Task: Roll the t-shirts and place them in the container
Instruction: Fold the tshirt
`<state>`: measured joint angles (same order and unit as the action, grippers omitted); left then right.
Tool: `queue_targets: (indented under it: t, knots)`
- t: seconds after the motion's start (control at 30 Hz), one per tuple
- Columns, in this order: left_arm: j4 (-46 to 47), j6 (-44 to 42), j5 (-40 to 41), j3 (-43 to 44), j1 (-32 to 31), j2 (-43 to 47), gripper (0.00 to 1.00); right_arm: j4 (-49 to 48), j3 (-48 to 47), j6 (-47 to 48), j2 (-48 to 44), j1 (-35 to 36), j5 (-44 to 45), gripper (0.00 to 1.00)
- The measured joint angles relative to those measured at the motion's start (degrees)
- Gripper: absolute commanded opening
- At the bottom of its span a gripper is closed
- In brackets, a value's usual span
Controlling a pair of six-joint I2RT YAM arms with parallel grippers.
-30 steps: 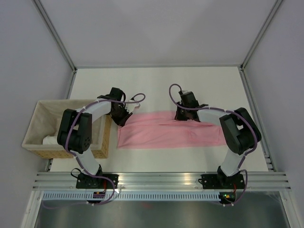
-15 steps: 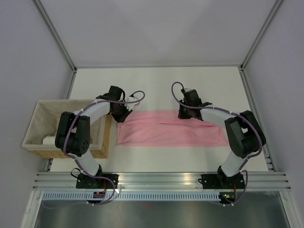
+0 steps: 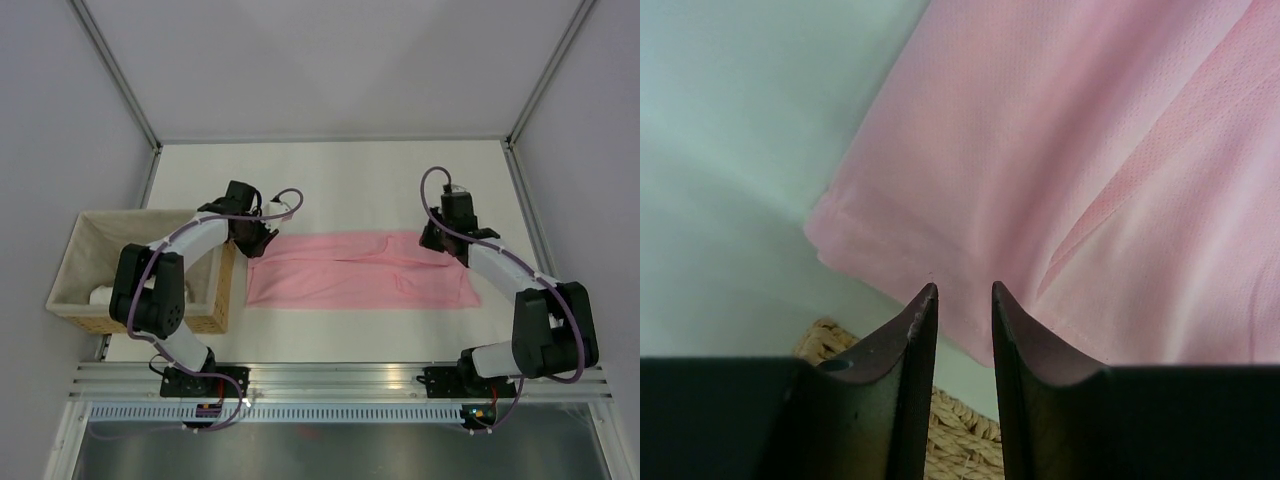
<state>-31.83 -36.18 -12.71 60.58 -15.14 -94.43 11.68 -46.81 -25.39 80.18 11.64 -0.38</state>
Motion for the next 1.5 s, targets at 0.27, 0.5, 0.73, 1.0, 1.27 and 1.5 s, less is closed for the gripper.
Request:
queue_targets:
  t: [0.27, 0.5, 0.73, 1.0, 1.27, 1.5]
  knots:
    - [2.9, 0.9, 1.4, -3.1, 0.0, -3.4, 0.33, -4.1, 8.2, -3.0, 5.6, -9.9, -3.4, 0.0]
    - [5.3, 0.9, 2.1, -4.0, -0.1, -3.0, 0.33, -8.0, 9.0, -4.0, 6.4, -13.8, -4.9, 0.0]
    - [4.5, 1.7, 0.7, -4.0, -0.1, -2.2, 0.34, -2.4, 2.7, -0.9, 8.2, -14.1, -2.4, 0.0]
    - [0.3, 6.1, 0.3, 2.5, -0.1, -0.7, 0.34, 4.9, 1.2, -0.7, -5.9, -13.2, 5.9, 0.0]
    - [1.4, 8.2, 3.5, 8.9, -0.1, -5.4, 0.33, 5.2, 13.8, -6.9, -10.4, -13.1, 4.7, 0.0]
    - [2.4, 8.6, 3.8, 3.2, -0.2, -7.3, 0.33, -2.5, 12.2, -10.0, 0.7, -13.9, 2.1, 0.0]
